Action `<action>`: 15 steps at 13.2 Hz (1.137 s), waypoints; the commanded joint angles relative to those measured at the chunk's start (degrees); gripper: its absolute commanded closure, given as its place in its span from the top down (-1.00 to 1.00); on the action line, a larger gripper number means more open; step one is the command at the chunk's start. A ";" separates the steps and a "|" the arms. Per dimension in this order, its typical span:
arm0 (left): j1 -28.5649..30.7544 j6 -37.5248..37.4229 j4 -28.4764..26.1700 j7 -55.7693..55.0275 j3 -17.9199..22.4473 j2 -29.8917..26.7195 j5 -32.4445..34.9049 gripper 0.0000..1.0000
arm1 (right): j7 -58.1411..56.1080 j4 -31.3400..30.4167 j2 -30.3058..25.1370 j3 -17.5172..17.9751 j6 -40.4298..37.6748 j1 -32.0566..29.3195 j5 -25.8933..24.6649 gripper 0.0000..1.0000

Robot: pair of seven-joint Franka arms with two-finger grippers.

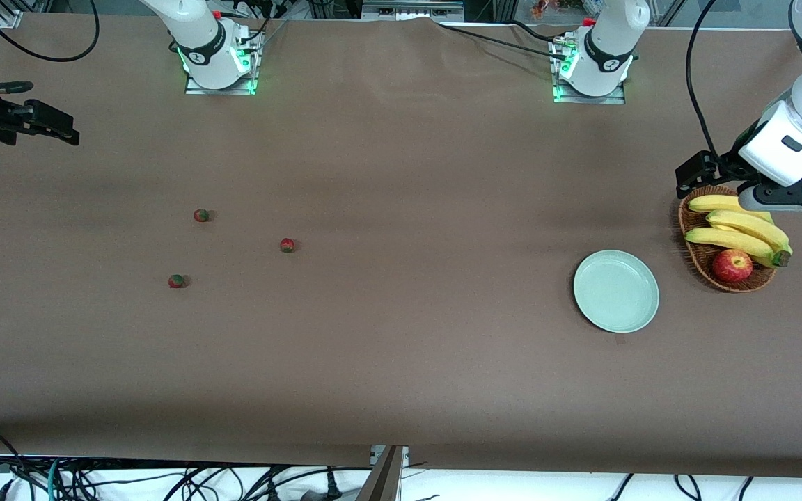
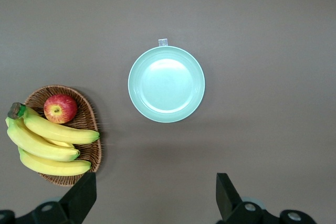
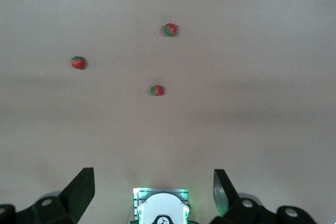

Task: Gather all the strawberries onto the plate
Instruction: 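Lower the right gripper onto the nearest strawberry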

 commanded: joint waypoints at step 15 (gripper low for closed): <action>-0.52 -1.23 0.90 0.07 -0.33 -0.02 -0.43 1.00 | 0.03 1.21 19.94 0.83 12.30 -1.41 -2.08 1.00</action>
